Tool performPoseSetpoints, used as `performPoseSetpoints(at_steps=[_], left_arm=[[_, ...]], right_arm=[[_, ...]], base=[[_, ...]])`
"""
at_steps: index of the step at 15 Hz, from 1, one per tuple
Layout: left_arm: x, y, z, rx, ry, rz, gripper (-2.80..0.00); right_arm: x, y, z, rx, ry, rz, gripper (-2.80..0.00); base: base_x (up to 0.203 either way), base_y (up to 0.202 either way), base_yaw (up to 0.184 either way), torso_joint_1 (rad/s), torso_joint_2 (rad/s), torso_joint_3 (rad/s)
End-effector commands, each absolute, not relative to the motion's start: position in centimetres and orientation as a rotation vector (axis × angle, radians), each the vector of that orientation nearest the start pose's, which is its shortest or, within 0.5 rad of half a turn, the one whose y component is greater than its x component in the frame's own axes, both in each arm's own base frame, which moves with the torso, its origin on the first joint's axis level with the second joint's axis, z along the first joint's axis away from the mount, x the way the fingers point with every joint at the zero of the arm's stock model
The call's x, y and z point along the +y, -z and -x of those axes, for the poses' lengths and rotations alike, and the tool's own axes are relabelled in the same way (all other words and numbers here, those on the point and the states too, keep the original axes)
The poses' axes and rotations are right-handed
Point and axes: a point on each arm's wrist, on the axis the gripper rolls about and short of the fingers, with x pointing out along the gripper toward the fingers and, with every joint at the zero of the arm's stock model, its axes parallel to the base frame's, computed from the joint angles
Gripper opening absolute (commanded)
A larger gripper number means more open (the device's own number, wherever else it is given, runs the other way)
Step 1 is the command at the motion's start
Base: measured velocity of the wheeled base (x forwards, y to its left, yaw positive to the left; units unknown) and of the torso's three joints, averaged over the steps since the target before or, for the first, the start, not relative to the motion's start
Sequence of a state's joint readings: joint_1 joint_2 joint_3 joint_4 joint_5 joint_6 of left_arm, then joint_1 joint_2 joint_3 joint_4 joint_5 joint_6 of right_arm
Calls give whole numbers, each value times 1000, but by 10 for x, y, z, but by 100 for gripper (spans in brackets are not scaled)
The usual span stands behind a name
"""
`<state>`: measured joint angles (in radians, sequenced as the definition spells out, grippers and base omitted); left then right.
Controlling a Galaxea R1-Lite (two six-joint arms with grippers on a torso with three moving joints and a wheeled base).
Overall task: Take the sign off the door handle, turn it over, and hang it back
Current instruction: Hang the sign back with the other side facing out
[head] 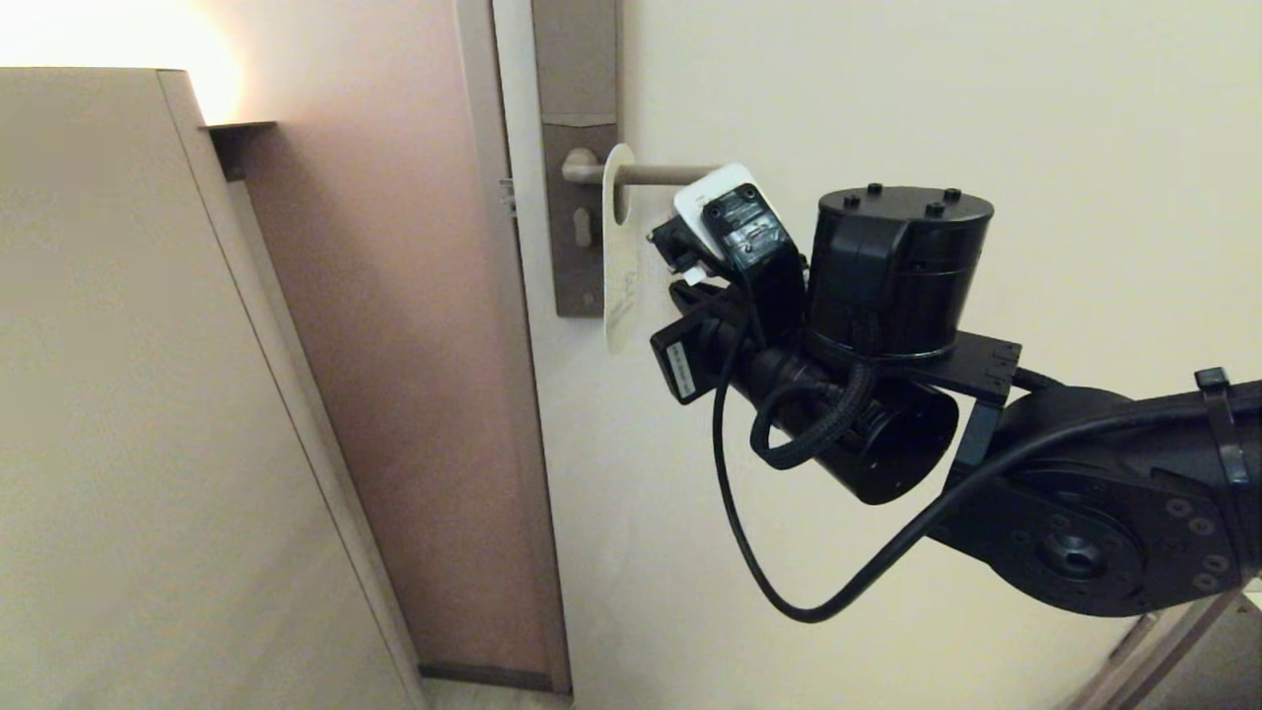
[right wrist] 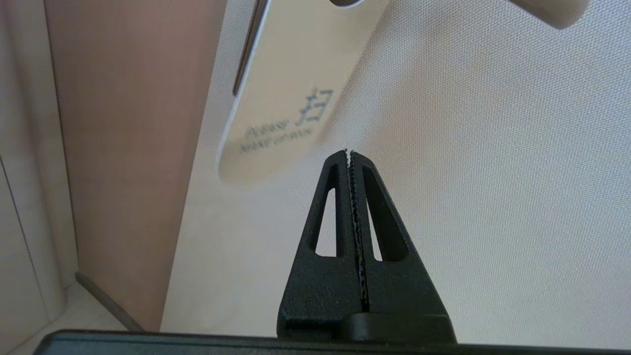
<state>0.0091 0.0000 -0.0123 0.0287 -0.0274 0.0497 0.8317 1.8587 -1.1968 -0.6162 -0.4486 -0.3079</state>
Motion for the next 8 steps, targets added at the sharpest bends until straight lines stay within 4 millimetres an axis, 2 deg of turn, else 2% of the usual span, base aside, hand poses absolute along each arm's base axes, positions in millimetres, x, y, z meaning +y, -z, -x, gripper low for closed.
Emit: performPoseSetpoints(at_steps=[1, 4, 8], left_arm=[[-1, -76, 24, 18, 19, -50, -280], [-1, -76, 24, 18, 19, -50, -280], [-1, -76, 24, 18, 18, -50, -280]], right_arm=[[269, -230, -258, -13, -385, 342, -280], [279, -211, -268, 24, -389, 370, -280], [303, -199, -290, 18, -387, 364, -280]], base=[[0, 0, 0, 0, 0, 0], [0, 0, 0, 0, 0, 0], [0, 0, 0, 0, 0, 0]])
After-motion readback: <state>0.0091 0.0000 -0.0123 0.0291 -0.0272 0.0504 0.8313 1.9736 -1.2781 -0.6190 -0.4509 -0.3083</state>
